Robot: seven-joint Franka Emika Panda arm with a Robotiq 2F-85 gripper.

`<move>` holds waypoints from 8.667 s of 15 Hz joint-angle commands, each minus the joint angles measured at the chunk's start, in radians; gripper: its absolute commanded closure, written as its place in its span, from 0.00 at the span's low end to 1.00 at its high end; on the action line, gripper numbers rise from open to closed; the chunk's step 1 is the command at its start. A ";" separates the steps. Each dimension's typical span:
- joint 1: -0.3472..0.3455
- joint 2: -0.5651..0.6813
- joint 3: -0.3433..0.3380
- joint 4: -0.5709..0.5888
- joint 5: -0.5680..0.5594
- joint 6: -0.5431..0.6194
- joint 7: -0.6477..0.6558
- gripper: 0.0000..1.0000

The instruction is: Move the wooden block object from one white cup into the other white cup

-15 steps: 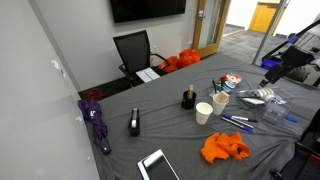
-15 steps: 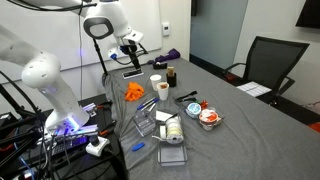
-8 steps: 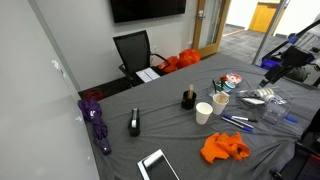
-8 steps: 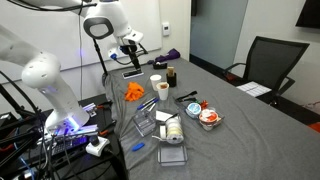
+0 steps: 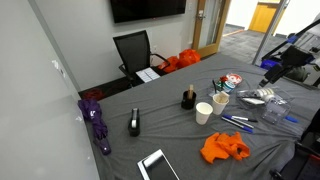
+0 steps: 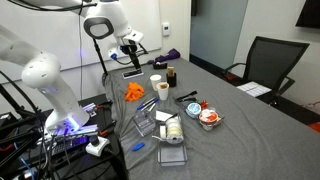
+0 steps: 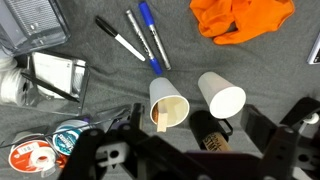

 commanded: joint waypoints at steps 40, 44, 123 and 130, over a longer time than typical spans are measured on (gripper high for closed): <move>-0.068 0.862 0.134 0.574 0.073 0.078 0.140 0.00; -0.069 0.875 0.136 0.572 0.044 0.085 0.165 0.18; 0.045 0.800 0.230 0.567 0.060 0.078 0.510 0.93; 0.014 0.805 0.262 0.549 0.184 0.106 0.394 0.93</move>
